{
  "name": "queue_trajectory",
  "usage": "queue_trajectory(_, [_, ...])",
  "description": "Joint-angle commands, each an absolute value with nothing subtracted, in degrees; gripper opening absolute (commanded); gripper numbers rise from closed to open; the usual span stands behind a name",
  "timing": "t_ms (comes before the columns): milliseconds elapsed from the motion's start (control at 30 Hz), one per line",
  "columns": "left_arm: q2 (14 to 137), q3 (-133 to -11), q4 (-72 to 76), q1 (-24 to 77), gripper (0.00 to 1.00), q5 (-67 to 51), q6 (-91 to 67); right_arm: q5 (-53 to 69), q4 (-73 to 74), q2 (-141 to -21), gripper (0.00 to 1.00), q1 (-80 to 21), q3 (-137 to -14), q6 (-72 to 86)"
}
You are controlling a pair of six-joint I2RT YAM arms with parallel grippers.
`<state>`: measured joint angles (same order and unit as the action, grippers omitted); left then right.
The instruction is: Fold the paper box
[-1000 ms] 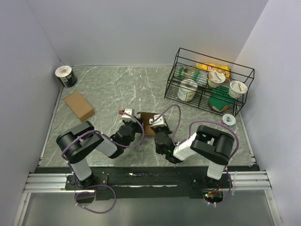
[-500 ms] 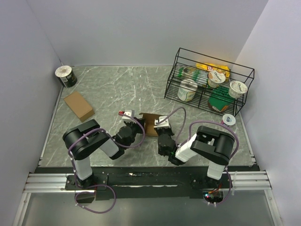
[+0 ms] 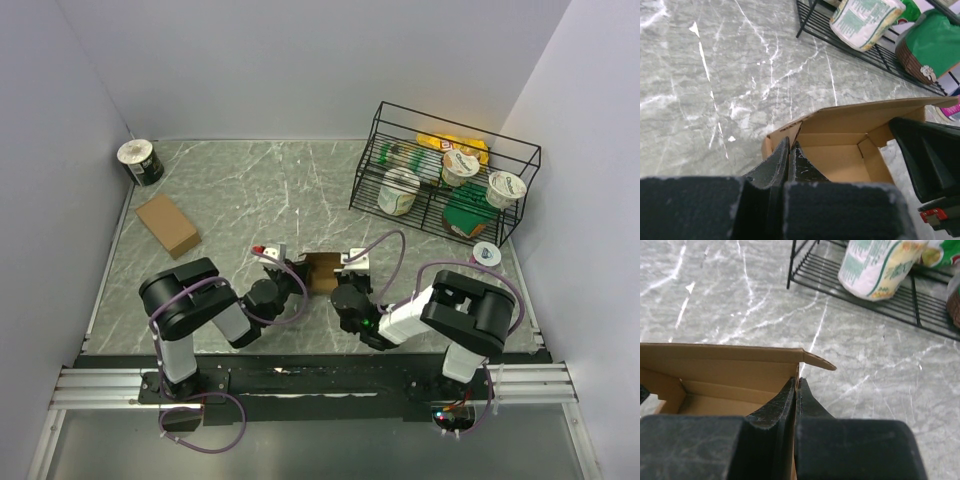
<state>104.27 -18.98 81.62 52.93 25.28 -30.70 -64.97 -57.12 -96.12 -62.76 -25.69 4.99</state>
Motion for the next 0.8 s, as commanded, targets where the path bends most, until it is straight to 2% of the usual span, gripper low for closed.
queue_trajectory(0, [107.1, -19.1, 81.3, 56.3, 0.01, 13.4, -33.6, -54.3, -48.8, -95.4, 0.00, -64.1, -26.7, 16.1])
queue_trajectory(467, [105.8, -17.8, 77.3, 56.9, 0.01, 15.6, -33.5, -53.4, -40.5, -93.0, 0.00, -64.1, -28.0, 18.5])
queue_trajectory(500, [105.4, -17.5, 76.7, 56.8, 0.01, 16.3, -33.2, -53.4, -39.3, -91.1, 0.02, -64.1, -28.0, 17.9])
queue_trajectory(667, [104.0, -16.7, 73.1, 57.0, 0.01, 20.7, -31.8, -50.0, -33.1, -84.6, 0.27, -64.2, -27.6, 14.6])
queue_trajectory(700, [103.5, -16.4, 73.0, 57.0, 0.01, 21.2, -31.5, -49.1, -31.8, -82.8, 0.40, -64.2, -27.2, 14.4])
queue_trajectory(767, [103.3, -16.3, 72.3, 57.1, 0.01, 22.1, -30.6, -46.9, -30.5, -80.9, 0.54, -64.2, -26.1, 14.2])
